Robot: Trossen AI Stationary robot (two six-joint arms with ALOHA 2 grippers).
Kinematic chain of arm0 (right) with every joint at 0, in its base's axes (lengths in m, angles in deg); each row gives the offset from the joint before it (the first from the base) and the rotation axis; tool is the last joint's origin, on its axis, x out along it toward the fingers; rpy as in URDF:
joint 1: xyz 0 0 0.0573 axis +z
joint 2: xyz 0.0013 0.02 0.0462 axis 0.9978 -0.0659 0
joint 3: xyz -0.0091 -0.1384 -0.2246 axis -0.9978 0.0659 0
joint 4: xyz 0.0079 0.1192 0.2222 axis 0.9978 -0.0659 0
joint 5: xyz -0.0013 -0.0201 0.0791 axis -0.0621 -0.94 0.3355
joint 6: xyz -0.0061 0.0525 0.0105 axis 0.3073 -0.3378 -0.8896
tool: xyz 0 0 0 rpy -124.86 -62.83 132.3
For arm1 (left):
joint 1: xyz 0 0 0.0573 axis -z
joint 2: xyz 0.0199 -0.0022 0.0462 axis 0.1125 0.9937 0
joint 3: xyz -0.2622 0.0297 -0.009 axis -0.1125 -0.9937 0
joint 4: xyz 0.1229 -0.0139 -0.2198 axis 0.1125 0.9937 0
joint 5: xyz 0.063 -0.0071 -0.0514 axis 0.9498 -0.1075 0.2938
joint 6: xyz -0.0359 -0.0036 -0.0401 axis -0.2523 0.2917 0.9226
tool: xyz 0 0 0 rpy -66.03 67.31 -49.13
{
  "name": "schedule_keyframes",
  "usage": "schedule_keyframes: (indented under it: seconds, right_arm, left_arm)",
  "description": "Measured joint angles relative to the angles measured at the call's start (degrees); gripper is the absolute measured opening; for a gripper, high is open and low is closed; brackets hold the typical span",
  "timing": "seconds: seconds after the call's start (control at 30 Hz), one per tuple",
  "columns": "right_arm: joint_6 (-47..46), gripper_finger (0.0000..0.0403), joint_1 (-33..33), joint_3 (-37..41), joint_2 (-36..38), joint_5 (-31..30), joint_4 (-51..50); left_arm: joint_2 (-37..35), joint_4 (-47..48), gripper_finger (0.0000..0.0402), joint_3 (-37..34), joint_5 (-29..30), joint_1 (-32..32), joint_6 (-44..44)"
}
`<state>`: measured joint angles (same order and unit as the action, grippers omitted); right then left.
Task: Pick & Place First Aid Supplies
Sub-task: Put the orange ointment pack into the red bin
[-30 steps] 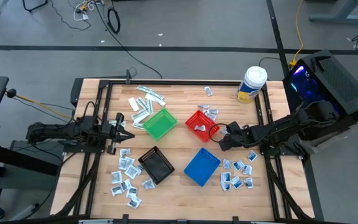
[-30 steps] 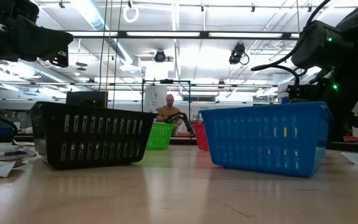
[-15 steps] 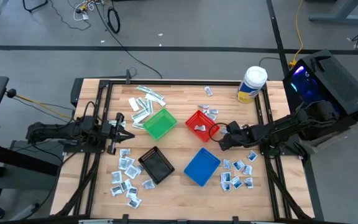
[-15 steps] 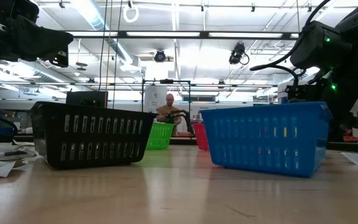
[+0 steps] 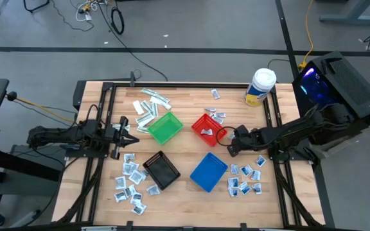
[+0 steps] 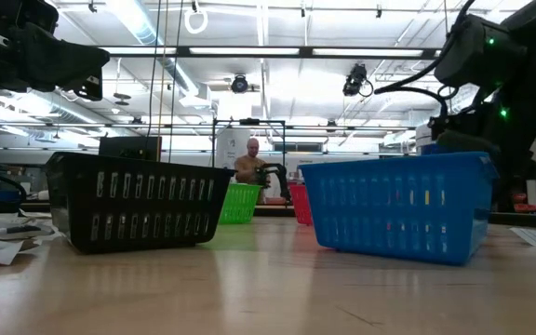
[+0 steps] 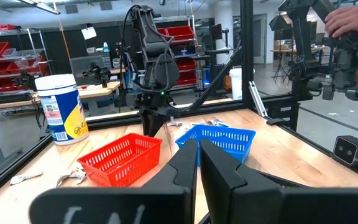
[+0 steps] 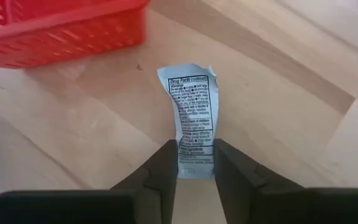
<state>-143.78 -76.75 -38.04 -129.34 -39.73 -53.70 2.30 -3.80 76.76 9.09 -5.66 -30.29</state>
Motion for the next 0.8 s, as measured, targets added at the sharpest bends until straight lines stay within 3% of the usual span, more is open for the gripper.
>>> schedule_keyframes:
  seconds: [0.43,0.8]
  right_arm:
    - [6.0,0.0102,0.0,-5.1,3.1,2.2,-7.7]
    - [15.5,0.0102,0.0,-14.6,3.3,1.7,-8.9]
  left_arm:
    - [0.0,0.0,0.0025,0.0,0.0,0.0,0.0]
    - [0.0,0.0,0.0025,0.0,0.0,0.0,0.0]
